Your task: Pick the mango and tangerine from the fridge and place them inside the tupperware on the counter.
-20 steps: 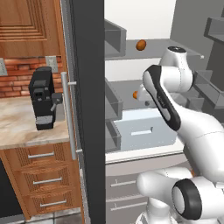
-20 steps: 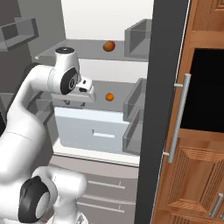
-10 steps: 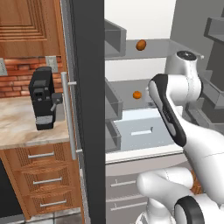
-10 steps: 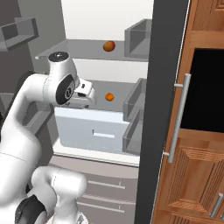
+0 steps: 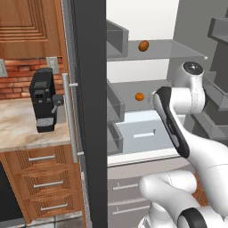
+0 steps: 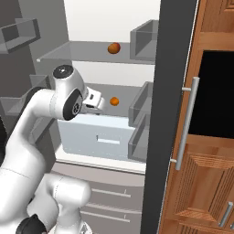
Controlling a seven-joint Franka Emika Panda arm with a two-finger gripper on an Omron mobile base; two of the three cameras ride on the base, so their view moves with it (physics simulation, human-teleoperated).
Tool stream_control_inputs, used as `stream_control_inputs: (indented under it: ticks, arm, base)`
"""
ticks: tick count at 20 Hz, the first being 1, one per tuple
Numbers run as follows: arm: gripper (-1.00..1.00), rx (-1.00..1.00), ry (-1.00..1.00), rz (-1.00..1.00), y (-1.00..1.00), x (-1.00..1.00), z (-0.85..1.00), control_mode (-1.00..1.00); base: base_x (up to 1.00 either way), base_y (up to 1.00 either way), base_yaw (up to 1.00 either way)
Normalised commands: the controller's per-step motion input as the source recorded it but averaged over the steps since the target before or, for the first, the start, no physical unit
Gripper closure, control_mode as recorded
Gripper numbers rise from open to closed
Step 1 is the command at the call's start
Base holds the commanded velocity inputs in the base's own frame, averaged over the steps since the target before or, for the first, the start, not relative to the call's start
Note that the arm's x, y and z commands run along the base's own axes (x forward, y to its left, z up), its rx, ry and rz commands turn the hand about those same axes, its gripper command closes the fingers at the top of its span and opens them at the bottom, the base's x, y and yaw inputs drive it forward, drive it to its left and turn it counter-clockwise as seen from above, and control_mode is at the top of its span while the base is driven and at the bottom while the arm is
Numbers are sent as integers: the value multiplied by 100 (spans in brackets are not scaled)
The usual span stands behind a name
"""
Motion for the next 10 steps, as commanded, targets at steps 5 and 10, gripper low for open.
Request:
stream_control_inputs:
  ticks: [5, 10]
  arm:
    - [-100, 0, 0, 0, 0, 48, -6, -100]
    - [-100, 0, 0, 0, 0, 54, -10, -100]
  base:
    - [0, 0, 0]
    - [0, 0, 0]
